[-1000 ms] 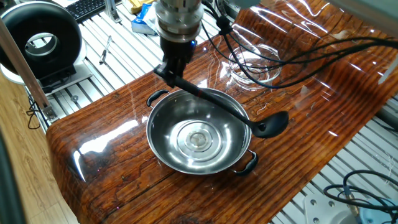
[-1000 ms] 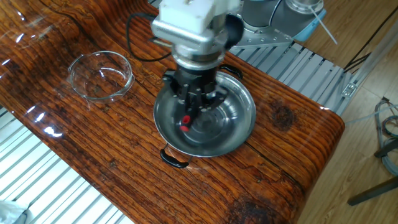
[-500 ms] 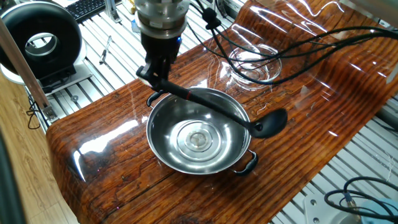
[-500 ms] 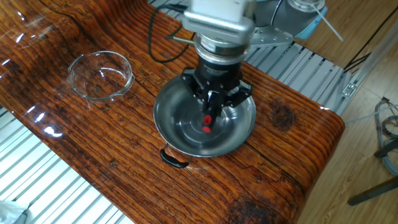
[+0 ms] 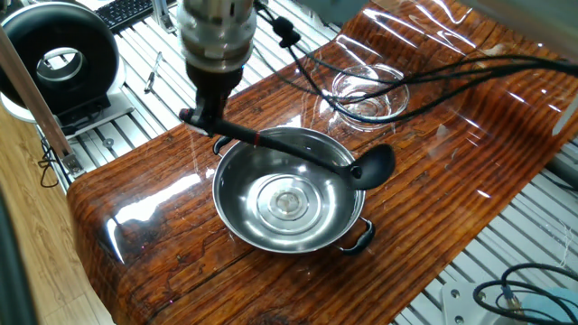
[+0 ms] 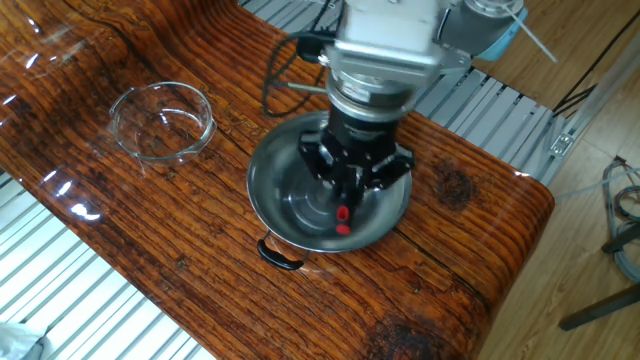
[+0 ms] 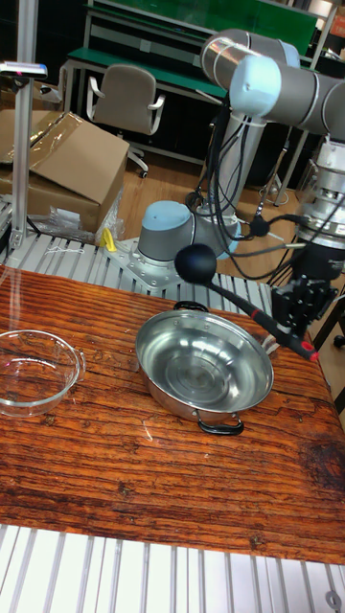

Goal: Scoop water with a large spoon from one bowl to another

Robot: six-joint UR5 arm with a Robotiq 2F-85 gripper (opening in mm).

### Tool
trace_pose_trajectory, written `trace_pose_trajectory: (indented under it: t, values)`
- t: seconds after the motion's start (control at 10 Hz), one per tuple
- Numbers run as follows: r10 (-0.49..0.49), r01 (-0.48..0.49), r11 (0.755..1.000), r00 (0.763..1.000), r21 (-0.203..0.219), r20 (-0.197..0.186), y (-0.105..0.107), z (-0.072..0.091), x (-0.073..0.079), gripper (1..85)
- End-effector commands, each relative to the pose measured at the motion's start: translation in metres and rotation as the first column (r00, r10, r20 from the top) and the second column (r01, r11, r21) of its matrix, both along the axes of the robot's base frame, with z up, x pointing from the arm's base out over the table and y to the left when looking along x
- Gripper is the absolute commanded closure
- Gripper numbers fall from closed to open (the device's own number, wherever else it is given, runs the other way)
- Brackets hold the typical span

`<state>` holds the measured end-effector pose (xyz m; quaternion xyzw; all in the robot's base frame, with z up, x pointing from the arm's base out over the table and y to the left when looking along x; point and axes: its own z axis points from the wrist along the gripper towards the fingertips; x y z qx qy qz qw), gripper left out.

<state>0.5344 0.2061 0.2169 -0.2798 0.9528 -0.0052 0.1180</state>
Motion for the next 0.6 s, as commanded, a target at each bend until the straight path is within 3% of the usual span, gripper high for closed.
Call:
trace_pose_trajectory:
  t: [0.0, 0.2, 0.5]
  values:
    - [0.084, -0.083, 0.996, 0.995, -0.011, 0.061, 0.027, -0.008, 0.0, 84.7]
    - [0.141, -0.139, 0.99, 0.987, -0.032, 0.072, 0.031, -0.016, 0.003, 84.7]
    - [0.148, -0.147, 0.989, 0.978, -0.014, 0.149, 0.047, -0.017, 0.015, 84.7]
